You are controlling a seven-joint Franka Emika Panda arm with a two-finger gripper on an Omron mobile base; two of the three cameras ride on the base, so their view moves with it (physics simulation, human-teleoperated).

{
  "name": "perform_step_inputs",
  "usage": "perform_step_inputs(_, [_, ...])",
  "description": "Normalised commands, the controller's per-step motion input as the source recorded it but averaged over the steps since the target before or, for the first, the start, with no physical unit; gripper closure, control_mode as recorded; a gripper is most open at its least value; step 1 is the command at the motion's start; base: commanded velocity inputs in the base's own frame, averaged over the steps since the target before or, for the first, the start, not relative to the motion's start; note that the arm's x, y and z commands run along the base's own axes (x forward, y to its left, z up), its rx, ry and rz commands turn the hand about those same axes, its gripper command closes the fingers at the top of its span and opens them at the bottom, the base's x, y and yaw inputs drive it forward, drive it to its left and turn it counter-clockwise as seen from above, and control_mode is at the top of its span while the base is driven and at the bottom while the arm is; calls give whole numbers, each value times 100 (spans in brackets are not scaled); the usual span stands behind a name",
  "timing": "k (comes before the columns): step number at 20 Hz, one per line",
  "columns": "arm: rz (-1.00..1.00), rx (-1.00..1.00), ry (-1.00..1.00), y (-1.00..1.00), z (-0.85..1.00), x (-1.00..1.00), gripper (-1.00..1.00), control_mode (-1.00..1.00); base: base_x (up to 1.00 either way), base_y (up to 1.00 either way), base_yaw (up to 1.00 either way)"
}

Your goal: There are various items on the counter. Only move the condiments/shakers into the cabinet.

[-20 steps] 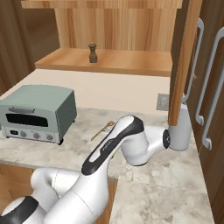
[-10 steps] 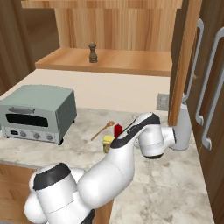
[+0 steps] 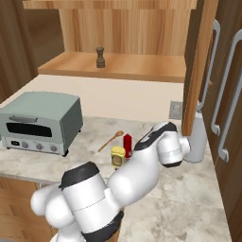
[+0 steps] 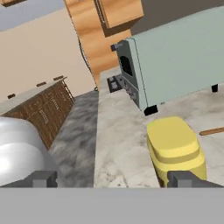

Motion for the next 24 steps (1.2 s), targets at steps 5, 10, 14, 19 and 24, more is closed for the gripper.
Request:
perform_step_inputs(5, [0, 2, -8, 0, -27, 0, -100, -100, 0, 0, 0])
perform_step_inputs(10, [-5, 3, -9, 0, 0, 0, -100, -100, 0, 0, 0])
perform_step_inputs(14, [-10, 3, -3, 0, 0, 0, -100, -100, 0, 0, 0])
perform_step_inputs(19, [-17, 4, -2, 7, -14, 0, -100, -100, 0, 0, 0])
perform_step_inputs(24, [-16, 1, 0, 10, -10, -6, -100, -100, 0, 0, 0])
